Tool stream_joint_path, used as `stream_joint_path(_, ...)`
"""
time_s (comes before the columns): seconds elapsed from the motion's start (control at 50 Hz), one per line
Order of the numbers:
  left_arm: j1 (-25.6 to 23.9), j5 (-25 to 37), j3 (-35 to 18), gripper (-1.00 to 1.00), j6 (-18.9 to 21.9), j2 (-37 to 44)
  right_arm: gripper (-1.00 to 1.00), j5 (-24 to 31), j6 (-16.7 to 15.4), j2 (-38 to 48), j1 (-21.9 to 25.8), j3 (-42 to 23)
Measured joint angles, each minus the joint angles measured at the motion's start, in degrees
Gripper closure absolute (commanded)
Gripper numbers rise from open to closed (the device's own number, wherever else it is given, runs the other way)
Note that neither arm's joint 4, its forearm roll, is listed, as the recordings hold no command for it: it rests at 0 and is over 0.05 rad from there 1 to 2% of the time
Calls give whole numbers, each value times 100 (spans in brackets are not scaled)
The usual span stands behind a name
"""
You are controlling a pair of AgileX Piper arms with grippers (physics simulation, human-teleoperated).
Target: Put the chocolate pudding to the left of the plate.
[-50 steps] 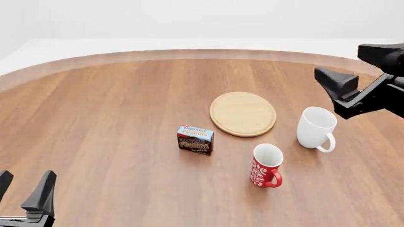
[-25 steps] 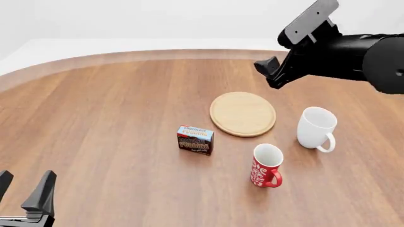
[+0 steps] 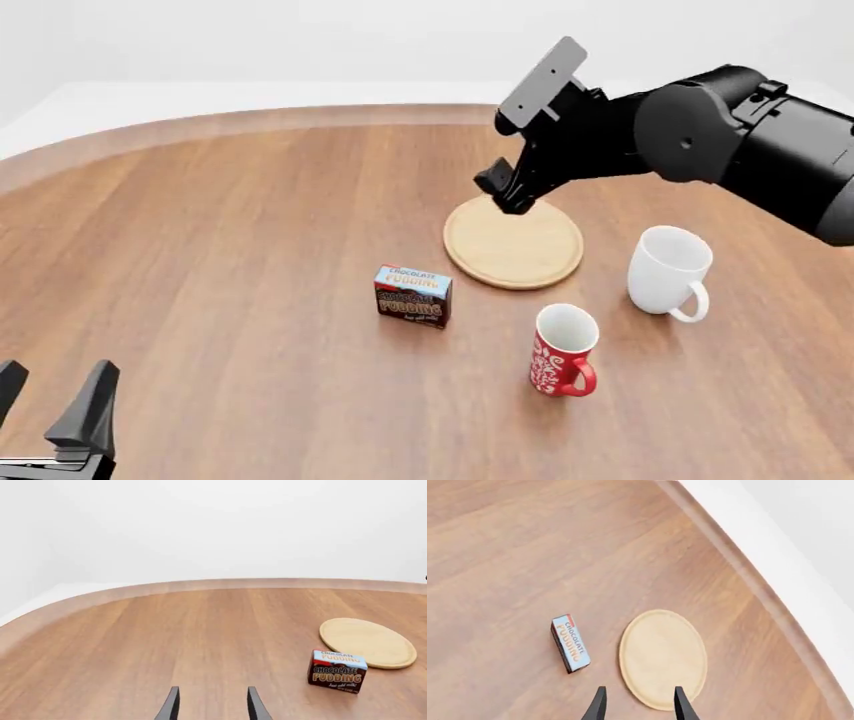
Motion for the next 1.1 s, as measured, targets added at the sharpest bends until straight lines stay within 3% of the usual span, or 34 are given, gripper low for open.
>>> stream_joint_path(1.1,0,0,0,-100,0,0,-100,-767,494,1468,648,240)
